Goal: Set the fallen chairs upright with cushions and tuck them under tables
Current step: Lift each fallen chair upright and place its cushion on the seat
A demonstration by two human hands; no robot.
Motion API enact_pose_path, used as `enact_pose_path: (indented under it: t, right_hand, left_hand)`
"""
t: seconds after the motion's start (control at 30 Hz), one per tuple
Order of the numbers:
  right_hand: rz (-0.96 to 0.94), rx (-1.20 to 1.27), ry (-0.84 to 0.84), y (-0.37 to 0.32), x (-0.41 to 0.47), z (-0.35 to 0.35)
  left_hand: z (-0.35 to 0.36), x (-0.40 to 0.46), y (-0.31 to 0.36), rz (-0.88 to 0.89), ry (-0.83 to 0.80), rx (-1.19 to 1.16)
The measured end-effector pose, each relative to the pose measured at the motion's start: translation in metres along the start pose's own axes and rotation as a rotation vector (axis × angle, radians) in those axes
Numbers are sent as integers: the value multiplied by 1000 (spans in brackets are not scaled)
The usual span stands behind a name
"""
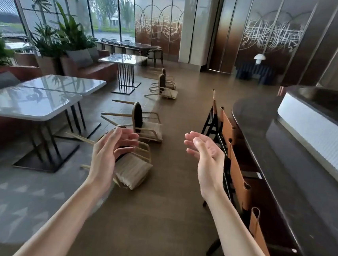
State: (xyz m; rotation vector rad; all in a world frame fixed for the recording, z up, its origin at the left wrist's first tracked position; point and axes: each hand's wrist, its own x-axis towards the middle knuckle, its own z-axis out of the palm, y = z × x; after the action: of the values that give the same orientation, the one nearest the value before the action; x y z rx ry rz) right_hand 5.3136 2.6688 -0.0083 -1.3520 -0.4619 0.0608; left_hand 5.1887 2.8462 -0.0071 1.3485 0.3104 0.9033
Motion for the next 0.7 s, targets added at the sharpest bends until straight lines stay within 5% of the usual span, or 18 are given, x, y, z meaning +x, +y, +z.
enact_pose_path:
  t: [0.27,0.7]
  right_hand:
    - [54,24,-153,66,224,56]
    - [126,-62,-337,238,489,231]
  left_hand:
    - [39,184,-78,-17,141,-17]
    - [-21,483,-242,-116,367,-77]
